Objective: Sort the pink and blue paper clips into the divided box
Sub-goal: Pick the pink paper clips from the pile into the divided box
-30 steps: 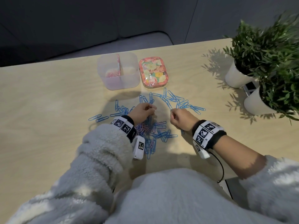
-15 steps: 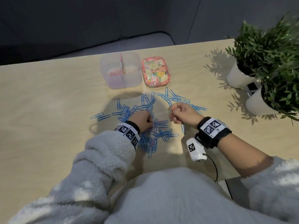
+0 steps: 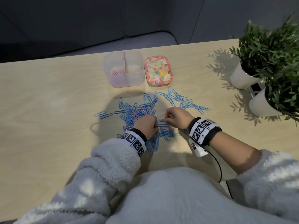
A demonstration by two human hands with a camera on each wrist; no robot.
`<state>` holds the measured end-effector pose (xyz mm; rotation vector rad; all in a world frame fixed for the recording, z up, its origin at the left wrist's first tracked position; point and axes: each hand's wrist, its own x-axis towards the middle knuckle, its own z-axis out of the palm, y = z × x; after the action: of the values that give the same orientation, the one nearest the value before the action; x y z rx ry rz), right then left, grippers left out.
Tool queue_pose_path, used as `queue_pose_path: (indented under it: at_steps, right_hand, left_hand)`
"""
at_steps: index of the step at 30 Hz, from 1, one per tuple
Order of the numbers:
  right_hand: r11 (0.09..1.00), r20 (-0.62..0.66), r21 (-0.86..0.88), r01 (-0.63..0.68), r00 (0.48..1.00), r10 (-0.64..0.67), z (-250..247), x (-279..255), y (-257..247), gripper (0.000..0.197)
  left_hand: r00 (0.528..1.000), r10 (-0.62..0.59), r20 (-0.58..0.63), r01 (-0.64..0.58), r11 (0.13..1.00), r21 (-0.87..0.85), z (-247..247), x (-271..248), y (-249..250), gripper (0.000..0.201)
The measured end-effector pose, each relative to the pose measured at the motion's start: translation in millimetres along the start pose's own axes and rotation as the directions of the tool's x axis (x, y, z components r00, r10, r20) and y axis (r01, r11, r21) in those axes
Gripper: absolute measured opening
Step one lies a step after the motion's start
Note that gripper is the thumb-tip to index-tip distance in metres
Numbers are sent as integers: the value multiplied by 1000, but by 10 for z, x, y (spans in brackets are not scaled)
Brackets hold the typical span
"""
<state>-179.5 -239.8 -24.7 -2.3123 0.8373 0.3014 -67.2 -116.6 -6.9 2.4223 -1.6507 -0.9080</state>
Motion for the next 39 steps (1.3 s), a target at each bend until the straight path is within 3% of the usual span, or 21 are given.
queue_pose_path:
  at_steps: [5,10,15,22,26,29,30,33,35,39]
  right_hand:
    - [990,-29,140,23,999,-19,-142,25,79,28]
    - [970,-244,229,78,970,-20,-323,95,-65,33]
    - [839,-113,541,56,994,7,-686,354,-471,20]
    - [711,-91,696,102,994,-54,-1087,894,-1337,20]
    - [686,-39,724,71,997,-62,-1108,1152,-1778,24]
    - [641,-32,768,-4,998,45,-1017,1340,-1977,23]
    - [647,-44,762,-14,996,73,-969,1415,-2019,21]
    - [790,-86,613,-9,993,77,-869,1552,-2065,10]
    - [847,-65,532,-19,996,64,-833,1571,-2044,29]
    - [836,-59,546,59,998,-31,-865,1508,-1995,38]
  left_hand:
    - [1000,5,-29,-3,999,47,27,11,-1,13]
    - [995,8,-96,-11,999,-33,63,-44,-97,15]
    - [993,-38,-114,28,996,-86,61,-131,-265,32]
    - [988,55,-145,-54,998,10,14,-167,-205,18]
    - [988,35,-151,-69,972,-226,-3,-180,-234,21]
    - [991,3,-134,-55,919,-391,-63,-223,-288,22]
    - [992,-10,-123,-42,909,-416,-103,-239,-310,20]
    - [995,-22,-96,-18,920,-392,-322,-215,-445,20]
    - [995,-52,-86,19,936,-351,-552,-147,-568,19]
    - [969,-132,-210,75,963,-258,-1117,58,-742,19]
